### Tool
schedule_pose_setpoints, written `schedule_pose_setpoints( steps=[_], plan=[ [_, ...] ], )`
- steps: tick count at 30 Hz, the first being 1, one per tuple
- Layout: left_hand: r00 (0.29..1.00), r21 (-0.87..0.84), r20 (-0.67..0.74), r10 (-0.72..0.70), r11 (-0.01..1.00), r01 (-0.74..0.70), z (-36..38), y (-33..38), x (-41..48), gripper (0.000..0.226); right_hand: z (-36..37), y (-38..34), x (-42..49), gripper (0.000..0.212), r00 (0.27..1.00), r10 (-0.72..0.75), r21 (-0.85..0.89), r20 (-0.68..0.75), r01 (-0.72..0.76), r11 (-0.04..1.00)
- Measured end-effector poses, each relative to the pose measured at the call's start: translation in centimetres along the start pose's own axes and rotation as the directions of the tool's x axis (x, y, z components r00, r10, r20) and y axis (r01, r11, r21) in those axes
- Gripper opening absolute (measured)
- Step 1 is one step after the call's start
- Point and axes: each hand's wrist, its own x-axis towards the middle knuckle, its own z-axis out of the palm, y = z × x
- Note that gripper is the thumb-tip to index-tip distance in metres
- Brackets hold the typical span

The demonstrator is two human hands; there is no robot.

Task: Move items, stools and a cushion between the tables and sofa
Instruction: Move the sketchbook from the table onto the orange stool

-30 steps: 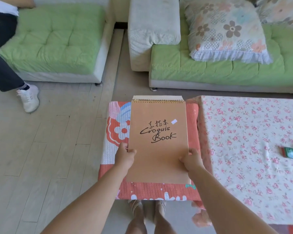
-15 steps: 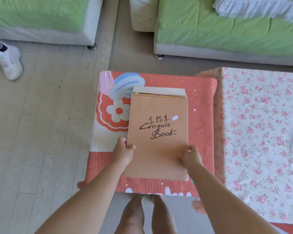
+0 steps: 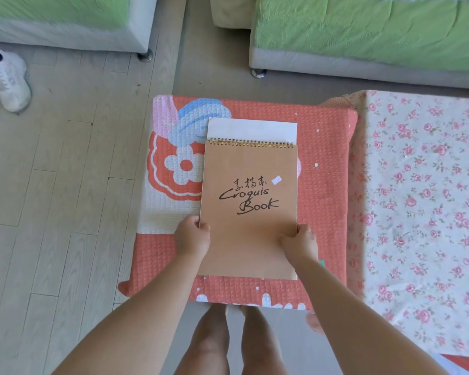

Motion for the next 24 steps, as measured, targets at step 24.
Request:
schedule_pose_setpoints(
  steps=[24],
  plan=[
    [0.974, -0.347, 0.002, 0.226, 0.914, -0.212, -8.8, 5.0, -13.2, 0.028, -8.7, -0.8, -14.1, 0.047, 0.981, -0.187, 0.262, -0.06, 0.196, 0.945]
  ],
)
